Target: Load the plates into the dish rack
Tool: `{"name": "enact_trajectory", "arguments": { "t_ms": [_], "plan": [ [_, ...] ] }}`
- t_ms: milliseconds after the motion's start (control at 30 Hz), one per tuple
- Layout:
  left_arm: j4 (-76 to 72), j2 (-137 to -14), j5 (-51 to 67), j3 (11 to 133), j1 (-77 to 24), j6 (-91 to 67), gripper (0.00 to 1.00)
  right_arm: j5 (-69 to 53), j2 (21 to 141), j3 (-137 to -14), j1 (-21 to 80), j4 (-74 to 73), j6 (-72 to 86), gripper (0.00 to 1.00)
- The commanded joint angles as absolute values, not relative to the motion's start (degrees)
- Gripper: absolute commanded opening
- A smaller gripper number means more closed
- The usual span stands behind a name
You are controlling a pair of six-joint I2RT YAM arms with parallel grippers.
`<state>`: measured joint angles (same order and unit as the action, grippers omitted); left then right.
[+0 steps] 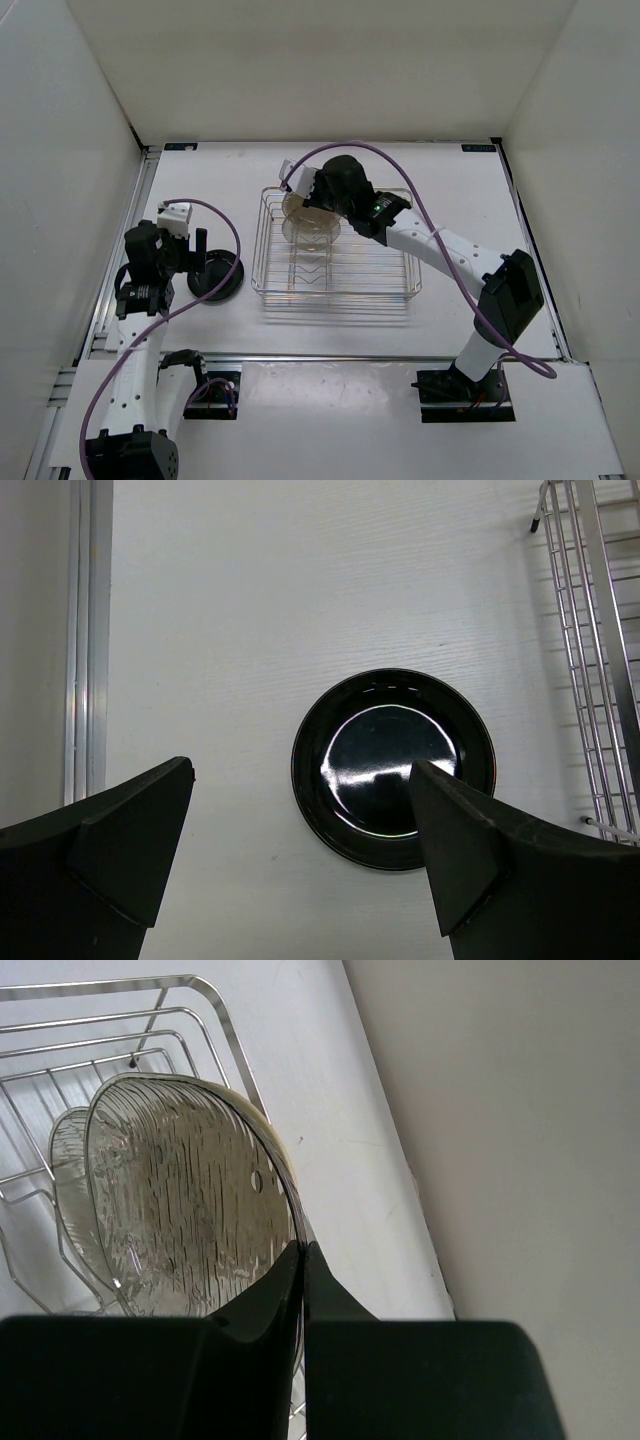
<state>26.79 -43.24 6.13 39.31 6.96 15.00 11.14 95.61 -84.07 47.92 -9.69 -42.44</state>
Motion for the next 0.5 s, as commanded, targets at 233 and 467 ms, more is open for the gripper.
{"name": "enact_trajectory", "arguments": {
  "t_ms": [233,467],
  "plan": [
    [26.6,-42.0,7.3,40.4,7.2,14.9,1.0,14.1,94.4,-81.6,49.3,-3.6,-44.3,0.0],
    [26.6,-41.5,7.3,40.4,7.2,14.9,1.0,16.6,92.8,-77.6,51.1,-0.9,-46.9,0.0]
  ]
}}
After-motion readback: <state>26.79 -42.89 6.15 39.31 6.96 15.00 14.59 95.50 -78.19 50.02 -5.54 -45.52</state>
